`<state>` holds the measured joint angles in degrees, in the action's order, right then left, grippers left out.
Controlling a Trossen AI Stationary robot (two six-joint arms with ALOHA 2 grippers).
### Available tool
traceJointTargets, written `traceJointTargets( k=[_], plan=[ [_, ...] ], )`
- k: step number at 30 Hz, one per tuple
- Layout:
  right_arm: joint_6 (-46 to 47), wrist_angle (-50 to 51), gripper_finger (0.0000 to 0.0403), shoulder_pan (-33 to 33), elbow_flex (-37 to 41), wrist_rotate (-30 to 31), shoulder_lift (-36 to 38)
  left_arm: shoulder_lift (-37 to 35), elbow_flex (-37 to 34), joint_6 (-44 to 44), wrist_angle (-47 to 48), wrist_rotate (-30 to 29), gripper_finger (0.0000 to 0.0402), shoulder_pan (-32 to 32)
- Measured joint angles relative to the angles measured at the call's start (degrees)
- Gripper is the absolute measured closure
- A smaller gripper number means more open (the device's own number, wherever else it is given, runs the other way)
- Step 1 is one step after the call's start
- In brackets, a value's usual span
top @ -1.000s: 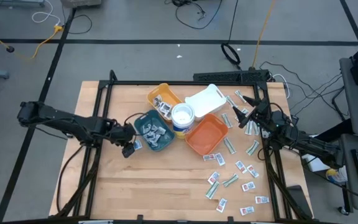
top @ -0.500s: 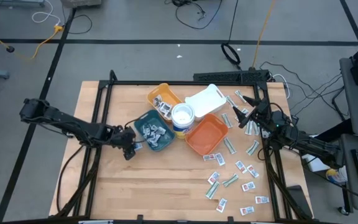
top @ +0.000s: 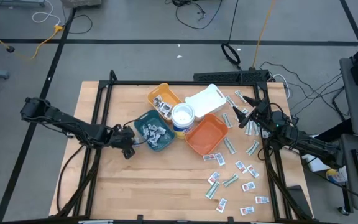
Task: Pick & Place First Aid Supplies
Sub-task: Put the blue pad into the blue bin
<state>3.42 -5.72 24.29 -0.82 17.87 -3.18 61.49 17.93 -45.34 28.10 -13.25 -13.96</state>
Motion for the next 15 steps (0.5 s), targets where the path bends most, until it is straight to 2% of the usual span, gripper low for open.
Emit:
traceJointTargets(
  k=[3, 6, 9, 15],
  plan=[
    [0.0, 0.0, 0.0026, 0.0, 0.0, 0.0, 0.0, 0.0, 0.0, 0.1, 0.3, -0.3, 0.0391, 0.0],
    [0.0, 0.0, 0.0026, 0.0, 0.0, 0.0, 0.0, -1.1, 0.5, -0.2, 1.7, 0.4, 0.0393, 0.0],
    [0.0, 0.0, 0.0026, 0.0, 0.0, 0.0, 0.0, -3.1, 3.2, -0.6, 7.0, 2.5, 0.0398, 0.0],
    [0.0, 0.0, 0.0026, 0.0, 0.0, 0.0, 0.0, -6.6, 10.9, 1.1, 17.9, 0.2, 0.0399, -0.1]
  ],
)
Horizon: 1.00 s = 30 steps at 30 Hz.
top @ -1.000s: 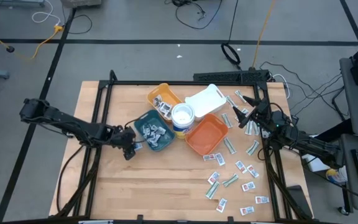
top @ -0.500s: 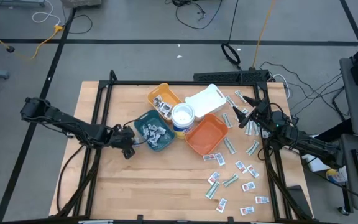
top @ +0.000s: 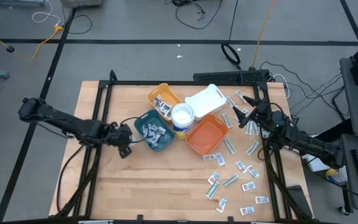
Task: Pick & Place First Aid Supplies
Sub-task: Put the blue pad into the blue bin
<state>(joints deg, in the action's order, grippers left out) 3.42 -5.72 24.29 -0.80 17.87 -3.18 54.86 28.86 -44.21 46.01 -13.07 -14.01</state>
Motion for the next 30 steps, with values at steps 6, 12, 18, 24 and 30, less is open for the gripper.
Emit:
traceJointTargets(
  k=[6, 12, 18, 24, 30],
  plan=[
    [0.0, 0.0, 0.0026, 0.0, 0.0, 0.0, 0.0, -1.1, 6.8, 1.0, 8.2, -1.5, 0.0400, 0.0],
    [0.0, 0.0, 0.0026, 0.0, 0.0, 0.0, 0.0, 2.1, 11.4, 2.3, 8.8, -2.3, 0.0401, 2.4],
    [0.0, 0.0, 0.0026, 0.0, 0.0, 0.0, 0.0, 10.2, 19.6, 10.6, 8.3, -2.4, 0.0401, 9.6],
    [0.0, 0.0, 0.0026, 0.0, 0.0, 0.0, 0.0, 16.4, 27.2, 17.3, 8.4, -0.1, 0.0401, 17.5],
    [0.0, 0.0, 0.0026, 0.0, 0.0, 0.0, 0.0, 21.7, 30.6, 19.7, 5.7, 1.2, 0.0401, 20.9]
  ],
)
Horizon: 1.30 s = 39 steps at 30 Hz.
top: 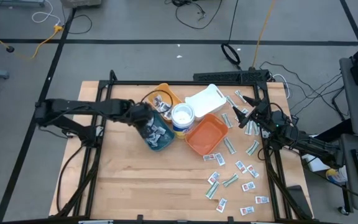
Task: Pick & Place First Aid Supplies
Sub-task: Put the blue pad into the blue bin, then put the green bandage into the white bin
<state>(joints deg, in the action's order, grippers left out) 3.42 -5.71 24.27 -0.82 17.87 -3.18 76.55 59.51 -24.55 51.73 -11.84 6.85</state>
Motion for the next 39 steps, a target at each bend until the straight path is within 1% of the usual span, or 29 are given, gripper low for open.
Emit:
traceJointTargets(
  k=[3, 6, 11, 14, 17, 19, 22, 25, 28, 30, 32, 33, 35, 37, 39],
  plan=[
    [0.0, 0.0, 0.0026, 0.0, 0.0, 0.0, 0.0, 3.3, -1.1, -1.3, -2.6, 1.4, 0.0401, -0.7],
    [0.0, 0.0, 0.0026, 0.0, 0.0, 0.0, 0.0, 6.5, -2.0, -2.6, -4.2, 1.4, 0.0401, -1.7],
    [0.0, 0.0, 0.0026, 0.0, 0.0, 0.0, 0.0, 10.1, -5.1, -5.0, -10.2, 1.6, 0.0401, -3.3],
    [0.0, 0.0, 0.0026, 0.0, 0.0, 0.0, 0.0, 10.7, -6.7, -6.2, -12.3, 3.0, 0.0399, -3.7],
    [0.0, 0.0, 0.0026, 0.0, 0.0, 0.0, 0.0, 10.5, -6.8, -6.8, -12.6, 3.1, 0.0383, -3.7],
    [0.0, 0.0, 0.0026, 0.0, 0.0, 0.0, 0.0, 10.0, -6.9, -6.4, -12.4, 3.1, 0.0361, -3.6],
    [0.0, 0.0, 0.0026, 0.0, 0.0, 0.0, 0.0, 8.7, -6.9, -4.9, -12.5, 4.3, 0.0303, -2.8],
    [0.0, 0.0, 0.0026, 0.0, 0.0, 0.0, 0.0, 6.6, -6.9, -5.7, -12.5, 3.7, 0.0219, -1.6],
    [0.0, 0.0, 0.0026, 0.0, 0.0, 0.0, 0.0, 3.0, -7.4, -5.8, -13.3, -0.8, 0.0130, -0.3],
    [0.0, 0.0, 0.0026, 0.0, 0.0, 0.0, 0.0, -0.9, -9.0, -3.1, -16.0, -3.8, 0.0077, 1.3],
    [0.0, 0.0, 0.0026, 0.0, 0.0, 0.0, 0.0, -5.8, -11.6, -0.6, -20.2, -4.6, 0.0034, 3.2],
    [0.0, 0.0, 0.0026, 0.0, 0.0, 0.0, 0.0, -8.3, -13.2, 1.5, -22.0, -4.7, 0.0019, 4.2],
    [0.0, 0.0, 0.0026, 0.0, 0.0, 0.0, 0.0, -13.5, -16.7, 7.4, -24.4, -4.8, 0.0009, 5.9],
    [0.0, 0.0, 0.0026, 0.0, 0.0, 0.0, 0.0, -19.0, -20.2, 11.2, -27.6, -4.8, 0.0022, 7.2],
    [0.0, 0.0, 0.0026, 0.0, 0.0, 0.0, 0.0, -24.7, -23.9, 12.2, -32.0, -5.2, 0.0038, 8.3]
  ],
)
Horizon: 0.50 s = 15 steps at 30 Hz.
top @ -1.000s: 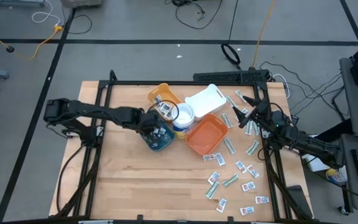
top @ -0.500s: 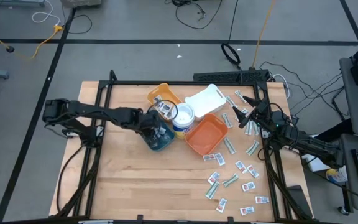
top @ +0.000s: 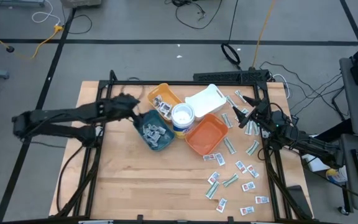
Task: Pick & Place First Aid Supplies
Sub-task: Put the green bandage into the white bin
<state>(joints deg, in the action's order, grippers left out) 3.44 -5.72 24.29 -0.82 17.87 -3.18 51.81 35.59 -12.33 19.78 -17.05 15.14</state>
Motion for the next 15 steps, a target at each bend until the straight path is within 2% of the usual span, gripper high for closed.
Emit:
traceJointTargets(
  k=[6, 15],
  plan=[
    [0.0, 0.0, 0.0026, 0.0, 0.0, 0.0, 0.0, -16.8, -10.8, 1.3, -12.1, -2.6, 0.0077, 1.8],
    [0.0, 0.0, 0.0026, 0.0, 0.0, 0.0, 0.0, -35.7, -22.2, 10.9, -20.8, -2.5, 0.0100, 2.1]
  ],
)
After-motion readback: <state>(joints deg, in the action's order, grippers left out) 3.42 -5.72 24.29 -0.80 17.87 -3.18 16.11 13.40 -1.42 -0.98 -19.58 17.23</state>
